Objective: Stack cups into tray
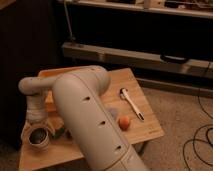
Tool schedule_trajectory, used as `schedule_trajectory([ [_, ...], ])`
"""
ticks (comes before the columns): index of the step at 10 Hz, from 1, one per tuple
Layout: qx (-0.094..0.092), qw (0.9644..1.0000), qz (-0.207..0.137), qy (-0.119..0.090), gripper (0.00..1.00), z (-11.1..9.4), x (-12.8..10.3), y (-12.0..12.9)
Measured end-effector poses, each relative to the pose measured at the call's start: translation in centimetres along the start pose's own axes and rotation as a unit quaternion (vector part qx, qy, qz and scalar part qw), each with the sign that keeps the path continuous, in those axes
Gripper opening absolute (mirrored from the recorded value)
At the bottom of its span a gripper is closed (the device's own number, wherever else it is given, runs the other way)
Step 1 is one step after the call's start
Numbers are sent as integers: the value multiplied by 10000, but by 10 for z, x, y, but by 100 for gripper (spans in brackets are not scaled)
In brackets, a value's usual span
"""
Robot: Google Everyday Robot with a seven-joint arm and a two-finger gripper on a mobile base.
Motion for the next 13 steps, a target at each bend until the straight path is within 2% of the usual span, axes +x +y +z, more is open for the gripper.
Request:
schedule_trajectory([
  [1, 7, 10000, -17, 62, 69, 2, 2, 0],
  [3, -33, 9998, -43, 195, 46, 5, 5, -3],
  [5, -77, 9996, -71, 260, 28, 6, 8, -3],
  [7, -222, 9993, -106, 275, 6, 3, 13, -4],
  [8, -319, 9992, -102, 239, 2, -2, 18, -5],
  [9, -526, 9985, 20, 163, 0, -16, 27, -8],
  [11, -954, 9949, 316, 54, 0, -45, 45, -15],
  [12, -1289, 9901, 555, 4, 0, -67, 55, -20],
  [13, -1528, 9861, 659, -22, 0, -82, 61, -26],
])
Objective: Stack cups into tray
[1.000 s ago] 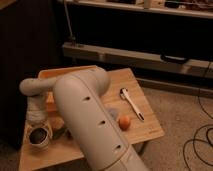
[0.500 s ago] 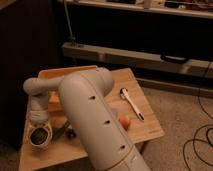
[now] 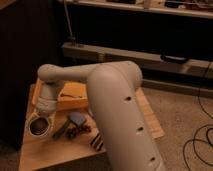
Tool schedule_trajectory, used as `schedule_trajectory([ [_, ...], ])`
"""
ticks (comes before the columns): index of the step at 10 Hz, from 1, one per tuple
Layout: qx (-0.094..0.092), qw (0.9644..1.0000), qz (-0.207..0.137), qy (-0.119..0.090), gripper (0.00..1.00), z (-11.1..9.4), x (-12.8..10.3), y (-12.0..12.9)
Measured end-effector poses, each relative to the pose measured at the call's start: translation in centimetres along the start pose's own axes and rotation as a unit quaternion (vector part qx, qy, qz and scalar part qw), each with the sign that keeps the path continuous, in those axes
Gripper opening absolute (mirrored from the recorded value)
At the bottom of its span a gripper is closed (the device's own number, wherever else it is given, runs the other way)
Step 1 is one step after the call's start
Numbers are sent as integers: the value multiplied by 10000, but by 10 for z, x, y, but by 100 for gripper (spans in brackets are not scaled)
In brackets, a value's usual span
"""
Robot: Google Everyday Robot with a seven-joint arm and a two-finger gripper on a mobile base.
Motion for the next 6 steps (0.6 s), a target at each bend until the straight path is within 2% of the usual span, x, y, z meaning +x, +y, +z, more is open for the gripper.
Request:
schedule_trajectory([
  [1, -309, 9995, 95, -56, 0, -24, 5, -1],
  [2, -508, 9985, 174, -100, 0, -42, 12, 1],
  [4, -780, 9960, 376, -222, 0, -77, 32, 9],
  [6, -1126, 9903, 687, -446, 0, -110, 40, 6],
])
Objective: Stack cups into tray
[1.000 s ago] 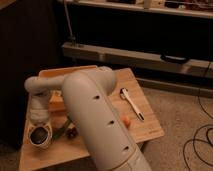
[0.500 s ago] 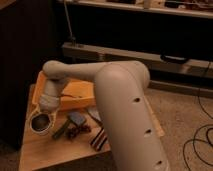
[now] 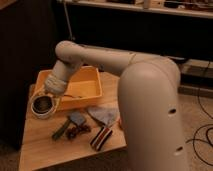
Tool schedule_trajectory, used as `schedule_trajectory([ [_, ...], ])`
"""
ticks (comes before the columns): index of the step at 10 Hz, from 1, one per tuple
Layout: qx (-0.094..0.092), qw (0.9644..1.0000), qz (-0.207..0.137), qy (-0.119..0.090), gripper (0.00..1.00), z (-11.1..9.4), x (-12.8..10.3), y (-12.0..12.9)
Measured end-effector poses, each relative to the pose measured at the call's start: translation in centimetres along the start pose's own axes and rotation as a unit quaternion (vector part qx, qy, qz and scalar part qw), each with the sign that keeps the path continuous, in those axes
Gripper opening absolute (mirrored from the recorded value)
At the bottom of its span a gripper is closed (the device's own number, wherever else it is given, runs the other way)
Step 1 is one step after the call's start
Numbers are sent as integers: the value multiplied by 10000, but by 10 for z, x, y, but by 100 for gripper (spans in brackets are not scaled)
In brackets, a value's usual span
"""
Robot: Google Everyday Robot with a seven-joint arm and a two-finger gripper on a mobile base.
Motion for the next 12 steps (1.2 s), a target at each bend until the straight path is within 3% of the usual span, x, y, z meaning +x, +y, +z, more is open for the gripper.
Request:
schedule_trajectory([
  [1, -679, 9966, 368, -283, 0, -38, -15, -6],
  [3, -1445, 9855, 702, -551, 0, -66, -32, -30],
  [4, -1677, 9802, 827, -655, 0, -72, -37, -39],
  [6, -2183, 9663, 1099, -813, 0, -74, -54, -54],
  [9, -2527, 9521, 1453, -924, 0, -71, -81, -58],
  [12, -2614, 9472, 1603, -941, 0, -72, -110, -35],
])
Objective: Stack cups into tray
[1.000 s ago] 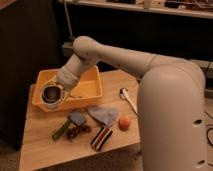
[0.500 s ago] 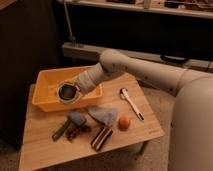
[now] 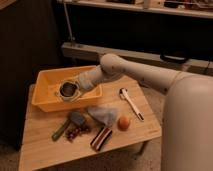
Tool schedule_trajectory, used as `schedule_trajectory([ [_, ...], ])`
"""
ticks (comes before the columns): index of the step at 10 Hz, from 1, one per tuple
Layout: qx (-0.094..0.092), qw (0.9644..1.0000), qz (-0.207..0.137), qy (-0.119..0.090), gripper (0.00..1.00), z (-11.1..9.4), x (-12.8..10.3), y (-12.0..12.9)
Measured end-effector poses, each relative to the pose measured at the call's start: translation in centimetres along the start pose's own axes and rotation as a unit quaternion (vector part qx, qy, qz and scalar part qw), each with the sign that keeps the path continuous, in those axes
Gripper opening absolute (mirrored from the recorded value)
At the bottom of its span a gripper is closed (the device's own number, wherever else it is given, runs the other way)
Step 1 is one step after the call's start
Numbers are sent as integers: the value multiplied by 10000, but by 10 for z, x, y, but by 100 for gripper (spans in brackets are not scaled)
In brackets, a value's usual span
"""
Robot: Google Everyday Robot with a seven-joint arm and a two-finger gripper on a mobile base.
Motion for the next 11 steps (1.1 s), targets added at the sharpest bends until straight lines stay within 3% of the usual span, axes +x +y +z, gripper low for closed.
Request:
schedule_trajectory([
  [5, 219, 9995, 239, -54, 0, 20, -36, 28],
  [9, 494, 9980, 396, 10, 0, 36, -82, 9],
  [10, 640, 9971, 402, 125, 6, 45, -96, 0],
  [11, 672, 9969, 387, 120, 14, 50, -104, -4],
])
